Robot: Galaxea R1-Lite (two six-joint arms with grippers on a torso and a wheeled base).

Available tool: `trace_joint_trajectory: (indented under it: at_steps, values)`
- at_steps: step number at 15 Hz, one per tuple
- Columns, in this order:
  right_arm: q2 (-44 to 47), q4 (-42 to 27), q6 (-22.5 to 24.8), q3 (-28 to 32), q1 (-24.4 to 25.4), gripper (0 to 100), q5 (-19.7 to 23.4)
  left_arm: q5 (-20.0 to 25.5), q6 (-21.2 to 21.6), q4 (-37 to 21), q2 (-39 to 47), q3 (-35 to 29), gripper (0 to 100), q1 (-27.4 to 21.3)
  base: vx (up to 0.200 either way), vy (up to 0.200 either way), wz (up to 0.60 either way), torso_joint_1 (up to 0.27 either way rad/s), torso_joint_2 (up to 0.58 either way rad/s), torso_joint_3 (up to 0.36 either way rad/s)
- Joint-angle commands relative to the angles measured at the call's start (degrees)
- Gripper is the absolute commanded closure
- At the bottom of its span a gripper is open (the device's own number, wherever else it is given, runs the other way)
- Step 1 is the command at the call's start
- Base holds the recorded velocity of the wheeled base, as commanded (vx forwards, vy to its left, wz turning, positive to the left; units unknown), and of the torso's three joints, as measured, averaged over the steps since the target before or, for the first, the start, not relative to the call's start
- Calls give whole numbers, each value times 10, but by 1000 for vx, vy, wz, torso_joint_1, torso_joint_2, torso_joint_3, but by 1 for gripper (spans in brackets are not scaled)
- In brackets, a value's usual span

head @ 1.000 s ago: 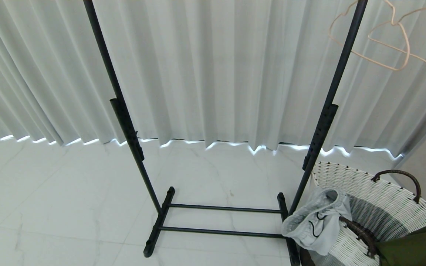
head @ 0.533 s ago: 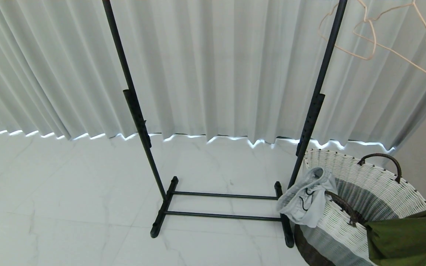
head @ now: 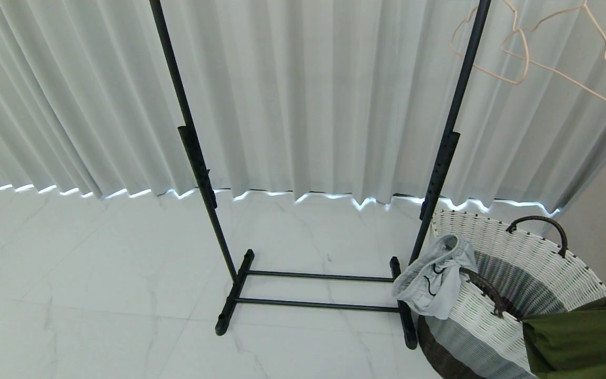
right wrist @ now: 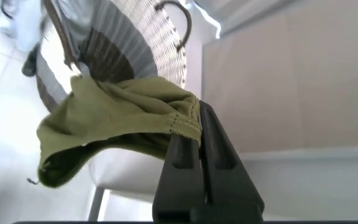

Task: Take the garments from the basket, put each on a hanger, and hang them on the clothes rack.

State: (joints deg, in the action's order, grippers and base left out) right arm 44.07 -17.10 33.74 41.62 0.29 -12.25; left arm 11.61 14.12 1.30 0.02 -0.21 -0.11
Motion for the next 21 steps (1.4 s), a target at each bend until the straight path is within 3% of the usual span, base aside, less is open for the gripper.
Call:
trace_joint_trajectory:
  at_steps: [1,4,7,8,9,11,12,13,14,16,19,21]
  values:
    - [10,1,0,12,36,100,1,1,-8,0,0,-1,0,-1,0,0,0,0,0,0]
    - [7,1,-17,11,145,100,5,0,2,0,0,-1,0,0,0,0,0,0,0,0]
    - [8,1,-42,12,208,100,6,2,4,0,0,-1,0,-1,0,0,0,0,0,0]
    - [-3,1,-32,14,245,100,6,39,1,0,3,-15,0,-2,0,0,0,0,0,0]
    - [-14,1,-26,14,267,100,5,70,-6,-2,36,-53,0,-4,0,0,0,0,0,0]
    - [-26,2,-27,17,283,100,6,73,-42,8,173,-165,0,-3,0,0,0,0,0,0]
    - [-29,2,-32,24,286,100,7,71,-72,29,295,-274,0,-2,0,0,0,0,0,0]
    - [-28,2,-35,27,288,100,8,71,-78,34,323,-301,0,-2,0,0,0,0,0,0]
    - [-10,4,-76,46,306,100,18,73,-87,35,430,-395,0,-14,0,0,0,0,0,0]
    - [25,23,-134,72,338,100,21,70,-88,38,513,-444,0,-88,0,0,0,0,0,0]
    - [98,92,-221,102,391,100,28,59,-88,54,604,-469,0,-216,0,0,0,0,0,0]
    - [157,145,-250,129,393,100,35,-51,-98,121,707,-502,0,-315,0,0,0,0,0,0]
